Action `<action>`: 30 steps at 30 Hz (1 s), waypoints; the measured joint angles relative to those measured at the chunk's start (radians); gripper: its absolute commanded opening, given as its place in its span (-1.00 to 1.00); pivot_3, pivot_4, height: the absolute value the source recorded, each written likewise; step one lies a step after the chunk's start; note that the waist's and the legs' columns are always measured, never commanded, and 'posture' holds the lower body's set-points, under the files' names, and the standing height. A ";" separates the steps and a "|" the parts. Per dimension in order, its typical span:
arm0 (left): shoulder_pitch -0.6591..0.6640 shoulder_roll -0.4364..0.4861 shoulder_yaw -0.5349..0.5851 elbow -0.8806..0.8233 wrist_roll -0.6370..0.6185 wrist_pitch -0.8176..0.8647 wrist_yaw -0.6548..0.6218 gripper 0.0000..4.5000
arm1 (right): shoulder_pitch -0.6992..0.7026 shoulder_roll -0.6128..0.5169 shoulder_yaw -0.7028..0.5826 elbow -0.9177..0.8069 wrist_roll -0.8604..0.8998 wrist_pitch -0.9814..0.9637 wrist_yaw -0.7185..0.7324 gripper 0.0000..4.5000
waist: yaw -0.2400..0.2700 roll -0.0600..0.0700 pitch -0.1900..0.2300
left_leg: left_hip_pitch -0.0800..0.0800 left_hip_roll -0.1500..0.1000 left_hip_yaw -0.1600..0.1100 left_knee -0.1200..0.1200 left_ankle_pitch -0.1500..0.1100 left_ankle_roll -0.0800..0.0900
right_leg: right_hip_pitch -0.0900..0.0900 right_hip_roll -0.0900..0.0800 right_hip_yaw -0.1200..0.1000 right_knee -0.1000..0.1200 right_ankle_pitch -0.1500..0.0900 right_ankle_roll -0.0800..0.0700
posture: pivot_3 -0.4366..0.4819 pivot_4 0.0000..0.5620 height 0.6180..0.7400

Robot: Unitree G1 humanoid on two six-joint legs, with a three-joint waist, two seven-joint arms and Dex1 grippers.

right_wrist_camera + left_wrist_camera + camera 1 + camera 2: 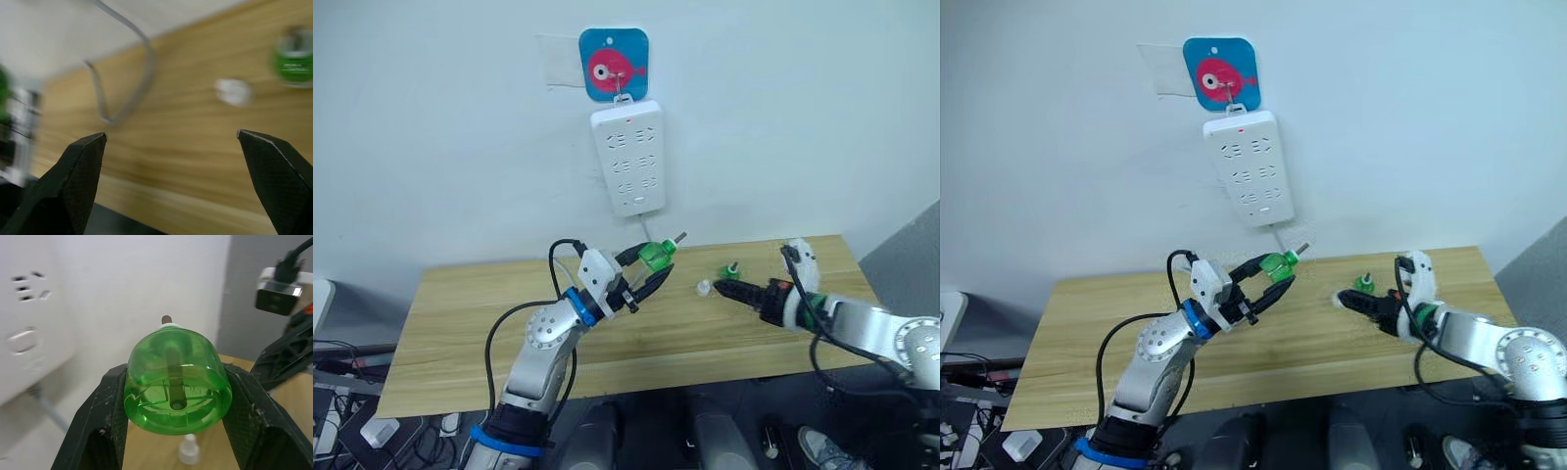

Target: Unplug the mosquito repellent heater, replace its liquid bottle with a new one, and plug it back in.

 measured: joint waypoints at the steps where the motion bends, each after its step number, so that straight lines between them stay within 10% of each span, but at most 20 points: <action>1: 0.012 0.022 -0.006 -0.019 -0.022 0.021 -0.030 -0.01 | -0.020 -0.083 0.031 0.023 -0.089 0.016 0.074 0.99 | -0.002 0.002 0.001 | 0.000 0.000 0.000 0.000 0.000 0.000 | 0.001 0.000 0.000 -0.001 -0.001 0.002 | -0.20 -0.03 1.00; 13: 0.029 0.106 -0.011 -0.078 -0.128 0.084 -0.184 -0.01 | -0.267 -0.183 0.313 0.509 -0.824 -0.126 0.621 0.99 | 0.001 -0.001 0.021 | 0.007 0.001 0.002 -0.001 -0.002 0.004 | 0.011 0.000 0.001 -0.012 -0.001 0.001 | -0.06 0.07 1.00; 30: 0.105 0.150 0.004 -0.157 -0.123 0.081 -0.169 -0.01 | -0.413 -0.028 0.350 0.870 -1.199 -0.220 0.909 0.99 | 0.009 0.000 0.032 | 0.006 -0.001 0.000 -0.001 -0.003 0.004 | 0.011 -0.006 0.000 -0.012 -0.001 0.001 | 0.04 0.06 1.00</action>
